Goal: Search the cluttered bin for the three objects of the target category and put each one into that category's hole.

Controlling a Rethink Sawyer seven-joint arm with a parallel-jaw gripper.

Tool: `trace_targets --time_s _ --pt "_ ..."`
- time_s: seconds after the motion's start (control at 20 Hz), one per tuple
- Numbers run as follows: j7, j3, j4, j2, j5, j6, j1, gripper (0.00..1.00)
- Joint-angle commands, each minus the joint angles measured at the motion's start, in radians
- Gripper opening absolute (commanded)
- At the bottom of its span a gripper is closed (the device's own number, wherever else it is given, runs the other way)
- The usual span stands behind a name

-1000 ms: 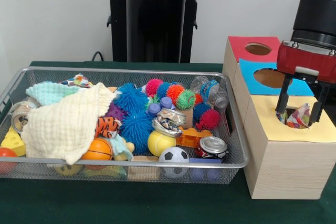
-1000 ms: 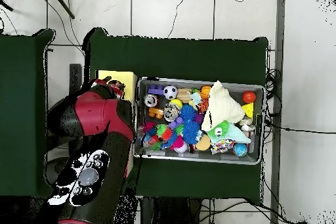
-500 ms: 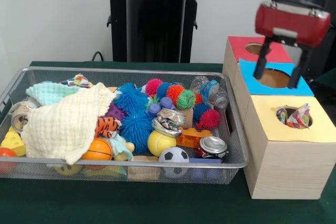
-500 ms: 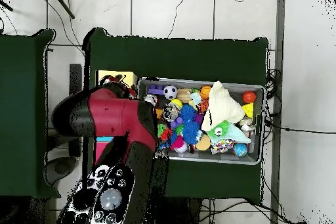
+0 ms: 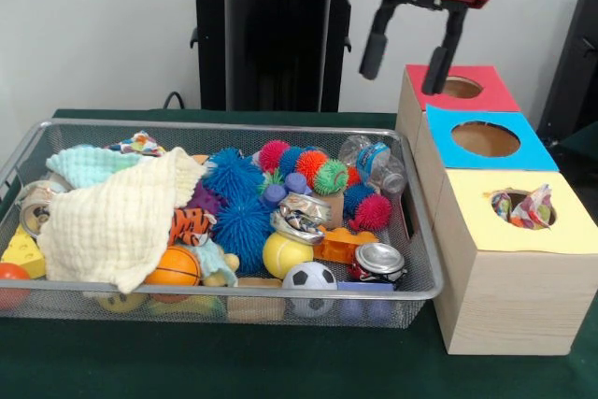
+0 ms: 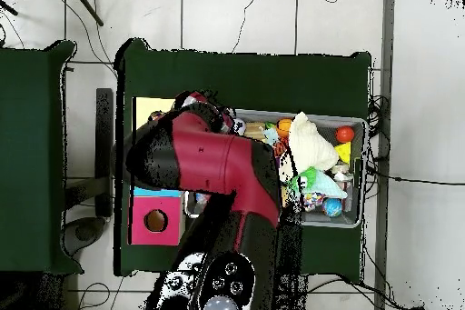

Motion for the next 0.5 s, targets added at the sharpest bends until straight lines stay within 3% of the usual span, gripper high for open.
trace_targets --time_s 0.05,0.3,0.5 --pt "-0.191 0.188 0.109 0.015 -0.129 0.020 -0.078 1.00" --pt "-0.146 0.235 0.091 0.063 -0.181 -0.035 -0.111 1.00" --pt "-0.147 0.324 0.085 0.109 -0.200 -0.069 -0.185 1.00"
